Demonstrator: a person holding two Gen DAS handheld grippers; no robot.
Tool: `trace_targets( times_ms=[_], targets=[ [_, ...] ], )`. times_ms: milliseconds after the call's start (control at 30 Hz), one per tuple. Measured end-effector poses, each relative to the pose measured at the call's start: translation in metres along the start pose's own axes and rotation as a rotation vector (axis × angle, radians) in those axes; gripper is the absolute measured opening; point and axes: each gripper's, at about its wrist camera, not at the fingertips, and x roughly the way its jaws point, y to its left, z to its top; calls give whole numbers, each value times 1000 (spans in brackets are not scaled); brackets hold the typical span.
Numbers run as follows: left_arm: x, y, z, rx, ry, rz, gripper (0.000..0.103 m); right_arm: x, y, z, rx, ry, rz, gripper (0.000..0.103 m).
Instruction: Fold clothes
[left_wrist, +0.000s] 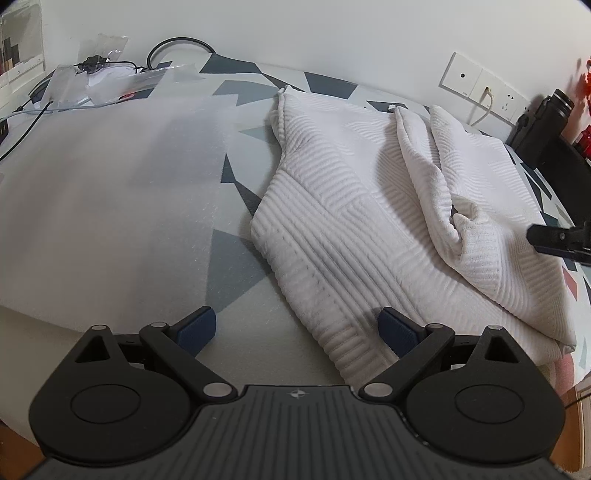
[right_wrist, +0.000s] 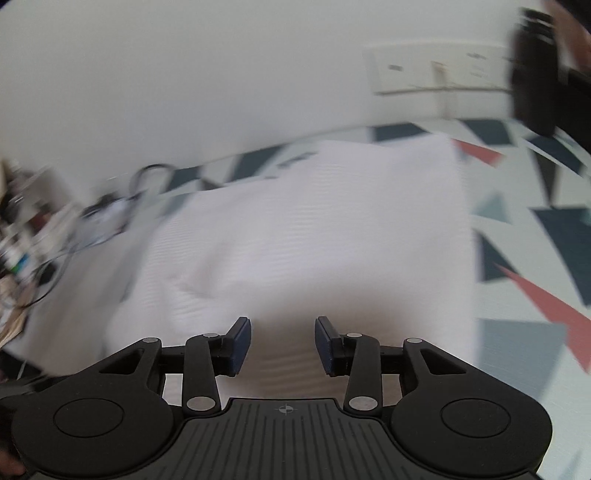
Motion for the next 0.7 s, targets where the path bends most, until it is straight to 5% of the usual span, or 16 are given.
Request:
trace_targets(
  times_ms=[200,367,567,700],
  targets=[
    [1,-6,4,1,7,7,97,-6,-26,-4,29,-12,-63,37],
    [-13,-12,6,-27,-36,-27,97,-18,-37,2,44,-29,-72,48],
    [-34,-38,-2,6,-40,-151,97,-27,-88,48,77,-67,-97,54],
    [-27,-58,-10,-16,-11,-136,95,-10,-125,91,105,-64,-78,61]
  ],
)
